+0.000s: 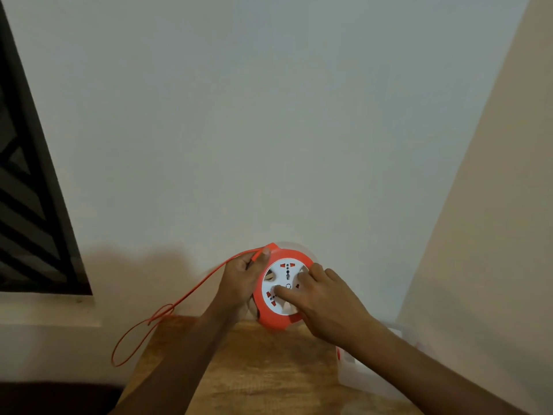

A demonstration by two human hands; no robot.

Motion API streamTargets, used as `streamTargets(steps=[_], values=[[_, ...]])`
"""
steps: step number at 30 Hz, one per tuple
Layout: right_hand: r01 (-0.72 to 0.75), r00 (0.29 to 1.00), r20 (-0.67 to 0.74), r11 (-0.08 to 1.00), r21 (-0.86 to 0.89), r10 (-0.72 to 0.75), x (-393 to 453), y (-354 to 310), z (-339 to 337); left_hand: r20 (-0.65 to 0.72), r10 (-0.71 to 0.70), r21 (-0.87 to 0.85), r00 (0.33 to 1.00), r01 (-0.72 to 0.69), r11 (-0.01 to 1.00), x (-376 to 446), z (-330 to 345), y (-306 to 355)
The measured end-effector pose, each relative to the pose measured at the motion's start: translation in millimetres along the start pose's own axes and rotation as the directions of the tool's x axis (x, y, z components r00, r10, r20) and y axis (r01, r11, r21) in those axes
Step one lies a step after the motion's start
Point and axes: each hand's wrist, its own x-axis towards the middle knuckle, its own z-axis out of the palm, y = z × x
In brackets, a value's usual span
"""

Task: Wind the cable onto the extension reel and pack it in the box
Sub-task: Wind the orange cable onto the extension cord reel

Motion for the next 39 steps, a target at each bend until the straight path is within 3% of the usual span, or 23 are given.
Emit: streamTargets(steps=[6,9,15,17,18,19,20,21,22,23,24,25,26,28,30,31,33,39], values=[[-0.063,0.996,-0.061,0.997,-0.038,0.061,13,-6,-7,-0.004,-0.01,-0.005,1.0,0.01,1.0,3,0,2],[-0.069,0.998,-0.007,0.996,-0.051,0.069,25,-8,-2,-0.018,0.023,0.005,1.0,-0.023,1.0,4,-1,6],[-0.383,0.908,-0.086,0.895,0.228,0.411,43,-11,-4,-0.081,0.093,-0.035,0.992,-0.096,0.995,8,4,13],[-0.441,0.879,-0.011,0.822,0.361,0.477,46,-13,-12,-0.111,0.12,-0.025,0.987,-0.124,0.992,8,6,15],[-0.489,0.845,0.069,0.712,0.503,0.531,47,-13,-18,-0.124,0.139,-0.023,0.983,-0.142,0.99,9,5,15],[-0.528,0.797,0.202,0.495,0.69,0.569,47,-11,-25,-0.143,0.151,-0.029,0.978,-0.157,0.987,10,3,14],[-0.534,0.75,0.382,0.154,0.831,0.54,47,-10,-33,-0.167,0.151,-0.043,0.974,-0.16,0.986,12,0,14],[-0.492,0.735,0.535,-0.215,0.843,0.417,47,-10,-41,-0.187,0.142,-0.058,0.972,-0.156,0.986,13,-3,14],[-0.421,0.744,0.593,-0.474,0.773,0.307,46,-11,-48,-0.194,0.132,-0.069,0.972,-0.148,0.987,15,-5,15],[-0.35,0.765,0.589,-0.599,0.72,0.261,45,-13,-52,-0.188,0.127,-0.068,0.974,-0.142,0.988,17,-6,15],[-0.311,0.782,0.563,-0.616,0.724,0.268,45,-16,-56,-0.174,0.131,-0.058,0.976,-0.142,0.988,18,-5,15],[-0.315,0.783,0.532,-0.532,0.786,0.322,45,-19,-60,-0.159,0.141,-0.041,0.977,-0.15,0.988,17,-3,15],[-0.34,0.773,0.476,-0.361,0.869,0.418,45,-22,-64,-0.148,0.152,-0.023,0.977,-0.157,0.987,16,-1,15],[-0.338,0.798,0.212,0.128,0.932,0.564,42,-23,-67,-0.129,0.153,0.003,0.98,-0.154,0.988,14,2,15],[-0.337,0.886,0.046,0.573,0.747,0.461,36,-17,-61,-0.126,0.134,0.022,0.983,-0.132,0.991,15,1,12],[-0.316,0.925,0.027,0.727,0.609,0.38,33,-12,-57,-0.126,0.123,0.023,0.984,-0.121,0.992,16,0,12],[-0.213,0.972,0.003,0.883,0.417,0.234,28,-4,-46,-0.115,0.11,0.022,0.987,-0.108,0.994,17,0,13],[-0.041,0.999,-0.009,0.976,0.215,0.044,25,-1,-28,-0.071,0.083,0.042,0.994,-0.081,0.996,18,-2,15]])
